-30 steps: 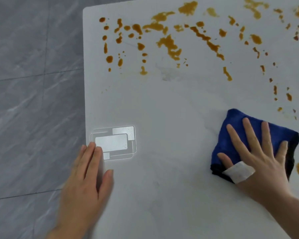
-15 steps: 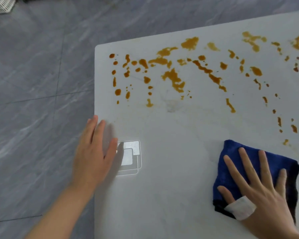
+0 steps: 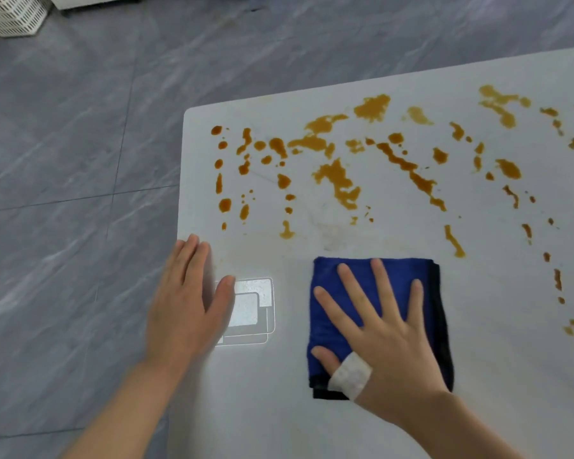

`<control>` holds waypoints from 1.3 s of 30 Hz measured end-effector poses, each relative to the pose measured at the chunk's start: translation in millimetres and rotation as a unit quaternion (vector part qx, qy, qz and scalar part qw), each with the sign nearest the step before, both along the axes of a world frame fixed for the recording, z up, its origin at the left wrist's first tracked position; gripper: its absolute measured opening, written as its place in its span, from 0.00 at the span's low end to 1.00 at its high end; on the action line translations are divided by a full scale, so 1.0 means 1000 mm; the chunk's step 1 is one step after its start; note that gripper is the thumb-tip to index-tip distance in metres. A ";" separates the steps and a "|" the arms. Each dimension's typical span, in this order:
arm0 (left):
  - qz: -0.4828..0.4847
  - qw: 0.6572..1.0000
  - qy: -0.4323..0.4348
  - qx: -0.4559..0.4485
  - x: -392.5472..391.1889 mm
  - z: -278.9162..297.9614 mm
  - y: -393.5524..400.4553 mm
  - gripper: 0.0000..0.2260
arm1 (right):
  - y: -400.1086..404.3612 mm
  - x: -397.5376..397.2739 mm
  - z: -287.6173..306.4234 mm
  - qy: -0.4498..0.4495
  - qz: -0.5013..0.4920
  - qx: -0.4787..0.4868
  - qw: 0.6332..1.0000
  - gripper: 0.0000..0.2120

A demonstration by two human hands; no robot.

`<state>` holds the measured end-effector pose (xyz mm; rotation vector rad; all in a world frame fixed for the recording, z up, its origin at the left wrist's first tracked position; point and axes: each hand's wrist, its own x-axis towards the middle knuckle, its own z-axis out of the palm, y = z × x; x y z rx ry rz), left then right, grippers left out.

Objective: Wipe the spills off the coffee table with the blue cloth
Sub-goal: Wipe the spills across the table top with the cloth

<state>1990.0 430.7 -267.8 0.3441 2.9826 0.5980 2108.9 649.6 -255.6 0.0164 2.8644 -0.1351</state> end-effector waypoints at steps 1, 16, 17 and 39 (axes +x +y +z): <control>-0.001 1.000 0.000 -0.002 -0.001 0.000 -0.001 0.35 | -0.004 -0.010 0.001 -0.002 0.013 -0.005 1.000 0.32; -0.026 0.999 0.041 0.004 -0.003 -0.002 -0.001 0.27 | -0.050 -0.182 -0.019 0.067 0.089 -0.001 0.994 0.33; -0.028 0.999 0.044 0.003 -0.002 -0.003 -0.002 0.27 | -0.048 -0.194 -0.019 0.066 0.066 -0.001 0.996 0.33; -0.021 0.997 0.064 -0.030 -0.005 -0.005 -0.004 0.27 | -0.055 -0.230 -0.020 0.064 -0.013 0.015 0.998 0.35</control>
